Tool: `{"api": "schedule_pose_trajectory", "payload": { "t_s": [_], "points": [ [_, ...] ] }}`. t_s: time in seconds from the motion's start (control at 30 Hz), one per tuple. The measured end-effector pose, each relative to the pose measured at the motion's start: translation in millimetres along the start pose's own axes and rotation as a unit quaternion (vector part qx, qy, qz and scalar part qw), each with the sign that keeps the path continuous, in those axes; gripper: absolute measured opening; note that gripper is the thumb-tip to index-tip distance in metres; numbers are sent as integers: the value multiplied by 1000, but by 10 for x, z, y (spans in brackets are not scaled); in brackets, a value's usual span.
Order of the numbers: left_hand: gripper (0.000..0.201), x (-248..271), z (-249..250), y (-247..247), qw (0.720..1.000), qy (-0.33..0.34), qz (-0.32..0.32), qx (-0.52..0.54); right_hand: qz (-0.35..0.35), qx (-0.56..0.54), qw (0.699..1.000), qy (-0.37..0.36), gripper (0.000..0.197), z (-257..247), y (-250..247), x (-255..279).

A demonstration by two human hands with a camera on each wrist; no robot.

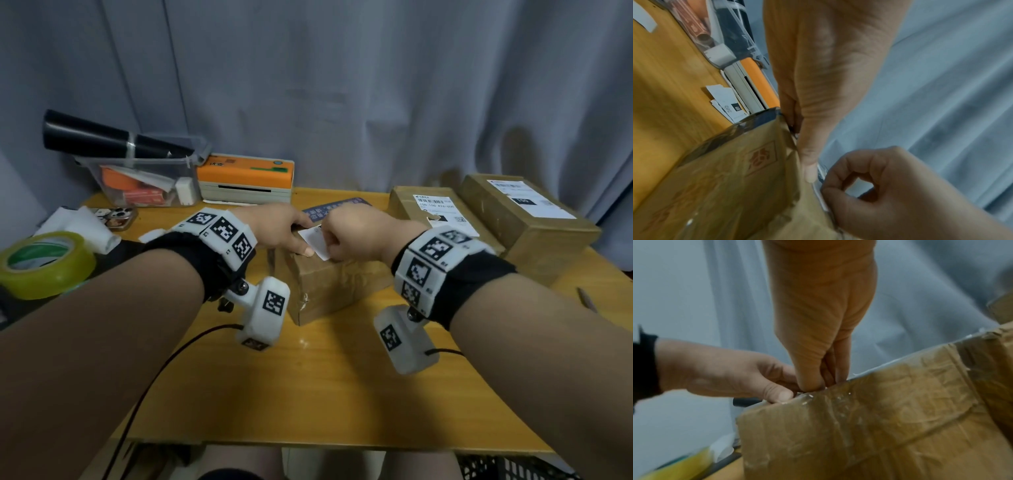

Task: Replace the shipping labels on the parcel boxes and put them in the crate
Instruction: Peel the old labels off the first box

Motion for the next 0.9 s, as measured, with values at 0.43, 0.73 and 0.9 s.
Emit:
{"api": "schedule_pose_trajectory", "payload": {
  "t_s": [0.43,0.73,0.9],
  "points": [
    [102,104,-229,133,996,-80,26,-13,27,-69,996,-50,31,0,-10,-11],
    [81,94,-379,20,994,-90,53,30,-56,-138,988,-36,30,8,76,-339],
    [73,20,-324,-39,993,-108,36,-11,-37,-182,982,-36,15,71,170,-429]
  ]
}}
Point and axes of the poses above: each hand's wrist, its own x-axis away from the middle knuckle, its own y-axis out of the palm, z = x × y, the point moved 8 cm from there along -x, towards the middle knuckle, and after that the axes turned 1 degree about y, right-handed, at the moved point
